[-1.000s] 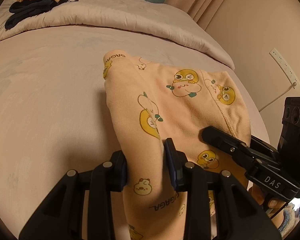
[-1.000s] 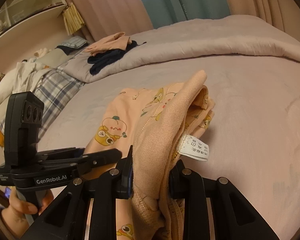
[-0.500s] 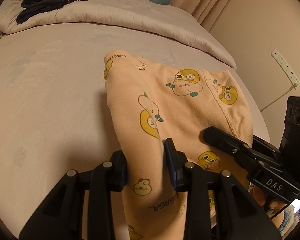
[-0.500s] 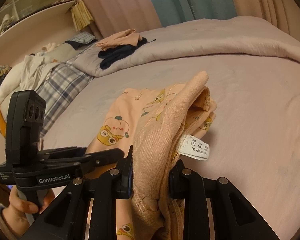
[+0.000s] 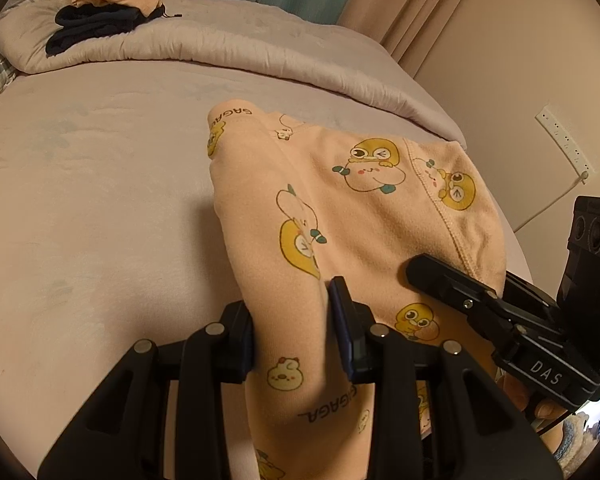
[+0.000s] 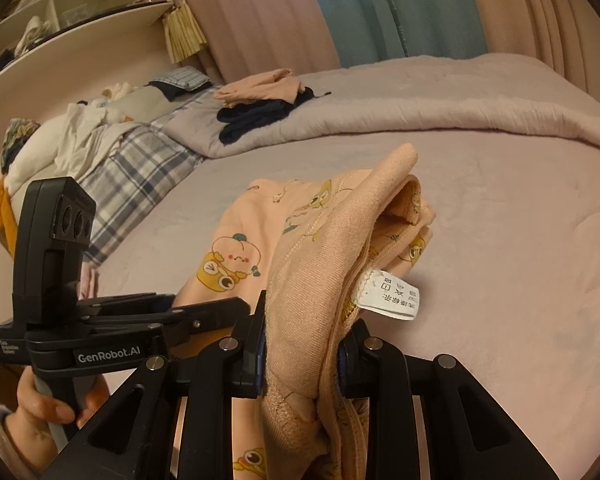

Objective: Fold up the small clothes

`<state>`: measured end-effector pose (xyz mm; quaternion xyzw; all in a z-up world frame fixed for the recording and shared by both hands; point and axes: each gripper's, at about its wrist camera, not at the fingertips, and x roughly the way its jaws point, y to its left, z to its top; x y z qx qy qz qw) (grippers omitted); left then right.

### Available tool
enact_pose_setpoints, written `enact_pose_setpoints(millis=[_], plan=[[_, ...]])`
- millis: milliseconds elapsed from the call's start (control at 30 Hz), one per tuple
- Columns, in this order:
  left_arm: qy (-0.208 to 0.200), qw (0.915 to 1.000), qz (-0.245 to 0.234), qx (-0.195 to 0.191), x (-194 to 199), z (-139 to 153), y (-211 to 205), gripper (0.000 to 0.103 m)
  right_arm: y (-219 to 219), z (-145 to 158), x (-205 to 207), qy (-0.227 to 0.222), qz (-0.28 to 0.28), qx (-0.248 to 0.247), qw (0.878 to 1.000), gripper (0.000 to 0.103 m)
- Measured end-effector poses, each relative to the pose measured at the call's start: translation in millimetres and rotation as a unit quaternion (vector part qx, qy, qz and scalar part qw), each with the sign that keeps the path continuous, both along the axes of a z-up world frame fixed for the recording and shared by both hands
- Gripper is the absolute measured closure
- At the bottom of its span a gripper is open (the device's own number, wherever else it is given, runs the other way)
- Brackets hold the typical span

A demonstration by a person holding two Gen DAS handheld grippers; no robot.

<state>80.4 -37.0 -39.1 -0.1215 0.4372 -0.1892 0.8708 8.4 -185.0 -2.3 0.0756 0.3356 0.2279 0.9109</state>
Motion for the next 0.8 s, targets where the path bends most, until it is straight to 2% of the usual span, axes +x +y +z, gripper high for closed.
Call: enact_pose_setpoints(millis=[800], plan=[[-0.009,0.9999,0.013,-0.005,-20,13,17,0.07,13,11,-9,-0.023,0.027,-0.018,0.999,0.075]])
